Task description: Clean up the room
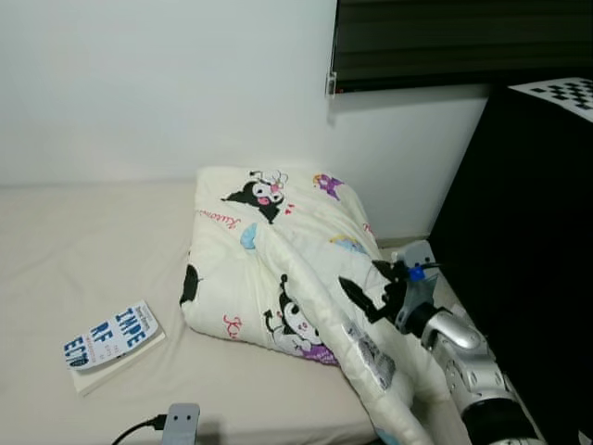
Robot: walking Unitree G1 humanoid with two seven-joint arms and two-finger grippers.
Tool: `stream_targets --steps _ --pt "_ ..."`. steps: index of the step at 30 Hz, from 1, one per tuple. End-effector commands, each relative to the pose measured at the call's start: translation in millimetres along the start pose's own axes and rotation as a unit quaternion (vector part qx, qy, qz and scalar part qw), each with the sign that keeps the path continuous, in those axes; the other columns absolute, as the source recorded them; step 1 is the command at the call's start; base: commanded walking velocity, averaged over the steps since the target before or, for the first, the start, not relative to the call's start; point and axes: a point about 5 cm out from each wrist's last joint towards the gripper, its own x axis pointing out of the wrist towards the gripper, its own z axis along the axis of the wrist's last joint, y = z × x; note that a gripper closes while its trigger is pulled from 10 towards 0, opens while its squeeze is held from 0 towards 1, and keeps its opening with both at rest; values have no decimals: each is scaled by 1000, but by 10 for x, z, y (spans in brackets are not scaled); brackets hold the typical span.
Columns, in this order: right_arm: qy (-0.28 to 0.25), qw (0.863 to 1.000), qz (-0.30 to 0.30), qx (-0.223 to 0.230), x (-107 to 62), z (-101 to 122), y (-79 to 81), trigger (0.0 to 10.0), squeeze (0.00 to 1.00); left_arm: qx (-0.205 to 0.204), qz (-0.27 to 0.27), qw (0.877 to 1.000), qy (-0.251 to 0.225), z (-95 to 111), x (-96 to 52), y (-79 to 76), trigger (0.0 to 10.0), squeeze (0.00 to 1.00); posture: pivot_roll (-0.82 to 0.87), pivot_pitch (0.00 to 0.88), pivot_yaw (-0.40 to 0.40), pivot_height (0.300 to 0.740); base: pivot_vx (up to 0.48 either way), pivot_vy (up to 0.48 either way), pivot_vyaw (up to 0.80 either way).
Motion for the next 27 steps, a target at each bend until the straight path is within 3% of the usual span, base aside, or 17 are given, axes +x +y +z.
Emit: stream_targets --steps 1,4,12,17,21,27 --pt "-8 1000 7 3 -2 36 40 10000 0 14 10 1000 10 -54 -1 62 10000 0 -120 13 11 672 0 0 0" --pt "-29 1000 8 2 -44 95 50 10000 0 19 11 1000 8 -51 -1 64 10000 0 -122 13 14 672 0 0 0" --pt "-35 999 7 9 -85 110 72 10000 0 36 -2 999 3 -40 -1 48 10000 0 -121 18 17 672 0 0 800" --pt "-41 999 -6 30 -103 116 54 10000 0 48 -4 999 4 -64 0 140 10000 0 -122 17 18 672 0 -469 781" --pt "20 994 -106 -12 -100 8 -128 10000 0 42 -7 999 4 -80 -1 165 10000 0 -122 18 18 672 0 0 0" --pt "23 988 -156 -8 -146 8 -248 10000 0 32 -21 999 2 -88 -3 135 10000 0 -124 19 18 672 0 0 0"
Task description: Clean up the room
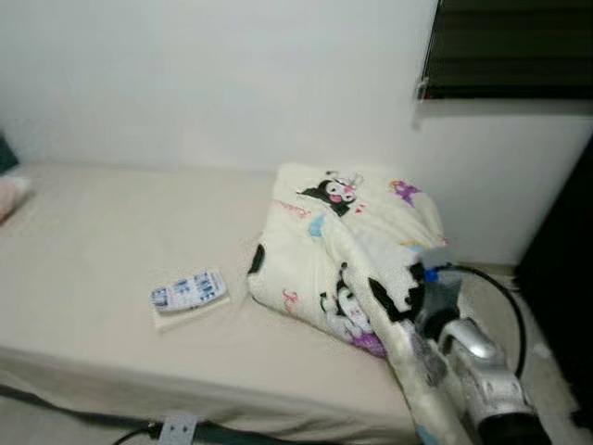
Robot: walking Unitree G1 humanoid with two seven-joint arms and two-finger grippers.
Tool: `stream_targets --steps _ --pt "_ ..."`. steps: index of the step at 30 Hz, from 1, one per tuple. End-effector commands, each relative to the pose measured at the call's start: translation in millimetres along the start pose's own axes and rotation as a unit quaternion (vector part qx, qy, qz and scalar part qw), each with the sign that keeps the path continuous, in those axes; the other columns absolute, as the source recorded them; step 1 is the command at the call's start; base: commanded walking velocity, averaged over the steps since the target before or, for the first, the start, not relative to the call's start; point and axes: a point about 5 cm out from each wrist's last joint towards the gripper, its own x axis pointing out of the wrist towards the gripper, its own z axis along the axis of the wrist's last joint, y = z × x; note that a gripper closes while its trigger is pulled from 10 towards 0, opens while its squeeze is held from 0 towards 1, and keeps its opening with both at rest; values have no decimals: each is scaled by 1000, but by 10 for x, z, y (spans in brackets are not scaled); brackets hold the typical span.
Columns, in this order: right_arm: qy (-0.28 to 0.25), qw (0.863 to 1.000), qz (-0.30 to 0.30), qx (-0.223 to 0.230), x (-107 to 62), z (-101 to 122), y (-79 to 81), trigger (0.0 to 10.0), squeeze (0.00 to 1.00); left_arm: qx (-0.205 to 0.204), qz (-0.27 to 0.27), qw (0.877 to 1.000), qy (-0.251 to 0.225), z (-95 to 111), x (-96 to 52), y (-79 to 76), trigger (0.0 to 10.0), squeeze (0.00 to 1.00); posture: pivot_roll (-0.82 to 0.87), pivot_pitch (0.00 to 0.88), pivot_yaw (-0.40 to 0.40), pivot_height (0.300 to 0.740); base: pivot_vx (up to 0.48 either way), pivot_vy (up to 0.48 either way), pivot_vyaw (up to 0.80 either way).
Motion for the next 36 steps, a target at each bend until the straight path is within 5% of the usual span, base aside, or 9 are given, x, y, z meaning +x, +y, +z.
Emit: stream_targets --steps 1,25,36 --pt "0 1000 -17 6 24 16 -15 10000 0 -12 -5 1000 -5 24 2 10 10000 0 -124 19 18 672 0 0 0" --pt "-32 998 -57 -10 90 218 -123 10000 0 -23 -14 1000 -6 27 2 -25 10000 0 -123 35 17 672 -446 0 0" --pt "-49 998 -40 -5 164 304 3 10000 0 31 -40 998 -39 147 3 -75 10000 0 -90 44 0 672 175 0 0"
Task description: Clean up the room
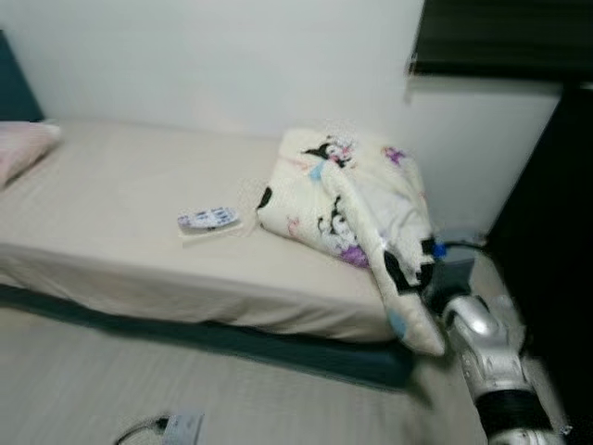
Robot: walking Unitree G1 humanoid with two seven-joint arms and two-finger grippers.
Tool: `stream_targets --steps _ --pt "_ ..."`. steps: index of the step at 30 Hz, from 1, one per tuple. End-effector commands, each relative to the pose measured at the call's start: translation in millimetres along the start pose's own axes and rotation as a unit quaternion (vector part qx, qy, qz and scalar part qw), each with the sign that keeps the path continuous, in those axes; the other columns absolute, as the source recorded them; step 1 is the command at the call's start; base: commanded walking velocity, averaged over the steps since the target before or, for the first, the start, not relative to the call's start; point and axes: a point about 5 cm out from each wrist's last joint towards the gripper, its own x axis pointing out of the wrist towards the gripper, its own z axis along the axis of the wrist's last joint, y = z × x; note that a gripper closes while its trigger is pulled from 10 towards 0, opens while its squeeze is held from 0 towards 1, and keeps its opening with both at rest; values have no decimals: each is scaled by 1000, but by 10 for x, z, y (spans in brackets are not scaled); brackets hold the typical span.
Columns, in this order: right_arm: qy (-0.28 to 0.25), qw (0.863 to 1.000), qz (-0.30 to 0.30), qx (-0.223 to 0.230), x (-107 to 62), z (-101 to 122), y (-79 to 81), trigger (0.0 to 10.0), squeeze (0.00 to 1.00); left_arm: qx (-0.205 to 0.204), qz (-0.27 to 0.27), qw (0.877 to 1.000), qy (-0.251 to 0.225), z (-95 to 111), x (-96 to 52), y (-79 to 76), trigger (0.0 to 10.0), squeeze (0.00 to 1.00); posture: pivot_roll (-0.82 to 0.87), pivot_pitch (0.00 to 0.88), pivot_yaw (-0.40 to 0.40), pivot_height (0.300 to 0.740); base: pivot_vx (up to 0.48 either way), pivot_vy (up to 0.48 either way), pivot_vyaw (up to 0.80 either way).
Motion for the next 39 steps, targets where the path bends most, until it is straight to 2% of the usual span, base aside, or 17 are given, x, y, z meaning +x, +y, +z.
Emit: stream_targets --steps 1,5,8,15,19,21,25,26,29,31,33,39 --pt "-4 1000 4 -4 16 28 16 10000 0 15 1 1000 -8 34 0 37 10000 0 -90 44 0 672 480 0 0" --pt "-4 1000 8 3 35 16 38 10000 0 9 1 1000 -7 23 0 18 10000 0 -67 37 -4 672 444 0 0" --pt "-4 1000 11 4 69 24 64 10000 0 -2 -2 1000 -10 61 11 -98 10000 0 -61 35 -9 672 0 0 0" --pt "-5 1000 14 5 90 33 90 10000 0 -7 -2 1000 -3 66 17 -187 10000 0 -59 29 -12 672 0 0 0" --pt "-4 1000 19 6 82 21 107 10000 0 -7 -10 1000 0 116 23 -363 10000 0 -56 26 -19 672 0 0 0" --pt "6 1000 26 5 71 -42 142 10000 0 -6 -16 1000 0 158 24 -466 10000 0 -55 22 -21 672 0 0 0" --pt "23 999 34 11 56 -160 200 10000 0 -13 -19 1000 -4 214 24 -536 10000 0 -54 17 -26 672 0 0 0" --pt "43 998 35 11 24 -286 227 10000 0 -13 -21 1000 -8 252 24 -579 10000 0 -52 18 -27 672 0 0 0" --pt "63 997 34 14 -16 -413 254 10000 0 -12 -21 1000 -8 249 24 -577 10000 0 -53 16 -29 672 0 0 0" --pt "76 996 33 15 -51 -496 267 10000 0 -13 -18 1000 -7 211 24 -534 10000 0 -52 18 -30 672 0 0 0" --pt "105 994 25 22 -155 -678 272 10000 0 -8 -16 1000 -5 131 20 -448 10000 0 -55 18 -27 672 0 0 0" --pt "112 993 17 26 -178 -726 235 10000 0 3 -18 1000 -8 145 21 -446 10000 0 -62 17 -23 672 0 0 0"
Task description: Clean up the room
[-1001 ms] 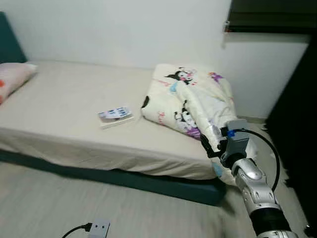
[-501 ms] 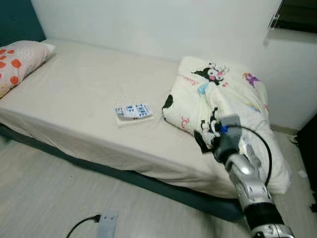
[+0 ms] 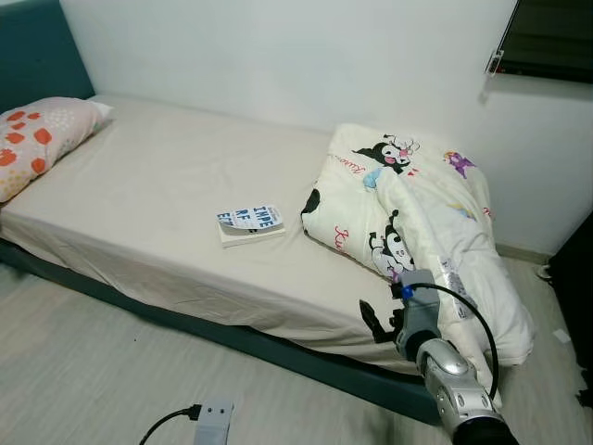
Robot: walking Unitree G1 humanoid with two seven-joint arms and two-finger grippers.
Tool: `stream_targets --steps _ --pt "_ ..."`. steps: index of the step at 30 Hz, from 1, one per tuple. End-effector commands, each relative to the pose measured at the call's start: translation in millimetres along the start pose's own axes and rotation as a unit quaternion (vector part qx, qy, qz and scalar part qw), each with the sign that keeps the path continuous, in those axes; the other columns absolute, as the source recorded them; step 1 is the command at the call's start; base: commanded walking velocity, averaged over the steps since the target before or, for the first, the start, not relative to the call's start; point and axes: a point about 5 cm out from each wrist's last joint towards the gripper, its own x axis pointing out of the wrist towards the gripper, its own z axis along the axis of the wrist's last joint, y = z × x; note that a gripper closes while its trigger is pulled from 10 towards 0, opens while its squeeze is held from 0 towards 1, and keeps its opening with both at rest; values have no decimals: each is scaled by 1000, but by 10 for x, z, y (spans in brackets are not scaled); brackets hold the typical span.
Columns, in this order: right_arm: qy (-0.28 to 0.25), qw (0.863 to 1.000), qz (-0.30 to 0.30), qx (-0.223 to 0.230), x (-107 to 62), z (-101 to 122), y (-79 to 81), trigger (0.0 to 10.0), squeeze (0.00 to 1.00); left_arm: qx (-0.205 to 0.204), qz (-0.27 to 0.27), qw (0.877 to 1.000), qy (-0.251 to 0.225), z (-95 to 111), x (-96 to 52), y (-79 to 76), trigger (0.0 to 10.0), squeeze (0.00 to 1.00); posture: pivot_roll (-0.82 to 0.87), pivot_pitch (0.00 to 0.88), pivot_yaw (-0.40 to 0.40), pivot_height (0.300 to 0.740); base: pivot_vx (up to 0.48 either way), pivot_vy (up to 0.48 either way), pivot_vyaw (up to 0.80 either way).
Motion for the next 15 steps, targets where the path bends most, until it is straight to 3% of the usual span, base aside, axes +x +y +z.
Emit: stream_targets --steps 1,7,15 --pt "3 1000 -5 1 -2 -35 -11 10000 0 14 -2 1000 1 -16 -2 15 10000 0 -62 17 -23 672 0 0 0" --pt "38 999 -29 12 -60 -259 -52 10000 0 16 -4 1000 -2 2 0 16 10000 0 -71 15 -23 672 270 0 0" --pt "69 996 -46 24 -159 -485 -45 10000 0 24 -8 1000 -4 7 0 32 10000 0 -73 21 -12 672 446 0 0"
